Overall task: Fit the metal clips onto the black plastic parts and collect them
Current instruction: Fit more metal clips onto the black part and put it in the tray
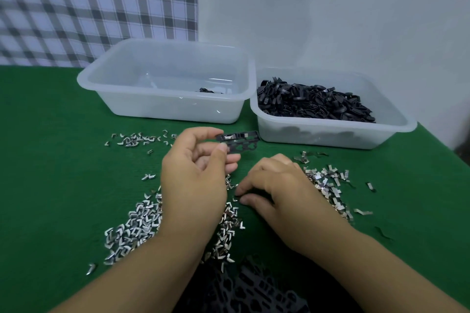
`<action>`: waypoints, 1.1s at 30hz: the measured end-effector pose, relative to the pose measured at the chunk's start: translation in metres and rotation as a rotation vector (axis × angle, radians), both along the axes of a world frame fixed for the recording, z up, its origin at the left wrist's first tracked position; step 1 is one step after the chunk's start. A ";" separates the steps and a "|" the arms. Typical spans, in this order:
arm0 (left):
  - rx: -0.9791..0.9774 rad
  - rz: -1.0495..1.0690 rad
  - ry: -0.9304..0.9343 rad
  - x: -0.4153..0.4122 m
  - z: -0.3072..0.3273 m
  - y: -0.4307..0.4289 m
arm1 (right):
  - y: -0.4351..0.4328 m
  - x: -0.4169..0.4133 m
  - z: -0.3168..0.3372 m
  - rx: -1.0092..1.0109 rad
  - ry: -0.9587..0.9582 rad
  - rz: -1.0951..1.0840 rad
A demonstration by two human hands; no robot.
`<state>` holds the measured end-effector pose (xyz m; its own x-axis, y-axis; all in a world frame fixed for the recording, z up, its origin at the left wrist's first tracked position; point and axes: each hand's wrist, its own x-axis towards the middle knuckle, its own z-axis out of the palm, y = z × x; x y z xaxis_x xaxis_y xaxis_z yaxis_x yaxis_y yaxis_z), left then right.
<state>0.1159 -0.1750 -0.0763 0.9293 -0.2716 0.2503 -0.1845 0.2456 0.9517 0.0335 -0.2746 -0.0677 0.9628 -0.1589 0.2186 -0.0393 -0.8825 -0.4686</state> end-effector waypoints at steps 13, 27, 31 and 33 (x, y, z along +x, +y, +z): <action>0.022 -0.035 -0.005 0.000 -0.002 -0.001 | -0.004 -0.010 -0.005 -0.166 0.014 0.138; 0.032 -0.083 0.039 -0.002 0.000 0.001 | -0.011 -0.014 -0.004 0.095 -0.337 -0.113; 0.065 -0.133 0.021 -0.005 0.001 0.001 | -0.015 -0.014 -0.001 0.069 -0.557 -0.187; 0.079 -0.166 0.011 -0.008 0.002 0.001 | -0.016 -0.015 0.001 0.080 -0.590 -0.210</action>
<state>0.1083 -0.1740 -0.0743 0.8727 -0.4397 0.2122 -0.1370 0.1966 0.9709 0.0188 -0.2908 -0.0668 0.6299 -0.3697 0.6831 0.0772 -0.8453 -0.5287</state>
